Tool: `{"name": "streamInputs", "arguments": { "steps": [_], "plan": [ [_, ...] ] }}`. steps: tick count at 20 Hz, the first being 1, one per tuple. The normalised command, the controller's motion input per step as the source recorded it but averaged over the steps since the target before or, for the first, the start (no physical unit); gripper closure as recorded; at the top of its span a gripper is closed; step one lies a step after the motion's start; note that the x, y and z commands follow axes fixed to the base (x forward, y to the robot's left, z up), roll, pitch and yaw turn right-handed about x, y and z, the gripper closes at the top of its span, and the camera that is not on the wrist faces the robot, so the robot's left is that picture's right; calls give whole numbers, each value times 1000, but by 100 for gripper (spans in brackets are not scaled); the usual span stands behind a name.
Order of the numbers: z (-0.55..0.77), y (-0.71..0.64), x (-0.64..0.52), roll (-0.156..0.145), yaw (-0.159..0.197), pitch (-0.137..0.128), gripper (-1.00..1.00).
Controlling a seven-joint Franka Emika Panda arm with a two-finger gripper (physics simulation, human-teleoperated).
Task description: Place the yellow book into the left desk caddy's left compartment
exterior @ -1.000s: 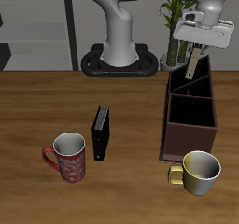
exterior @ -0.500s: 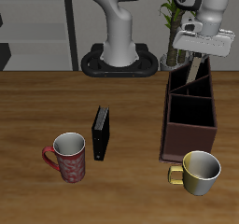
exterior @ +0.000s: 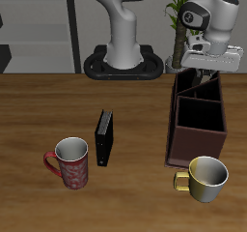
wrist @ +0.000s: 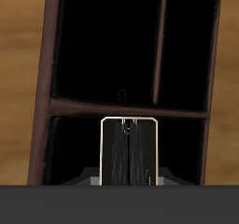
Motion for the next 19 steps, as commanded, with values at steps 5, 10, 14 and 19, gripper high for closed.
{"name": "streamInputs", "arguments": {
  "steps": [5, 10, 14, 19],
  "plan": [
    [16, -16, 25, 74, -5, 9, -100],
    [9, -131, -10, -28, -23, 16, -100],
    [40, -74, -22, -11, 10, -12, -100],
    [163, -76, -47, -18, -3, -29, -100]
  ]
}}
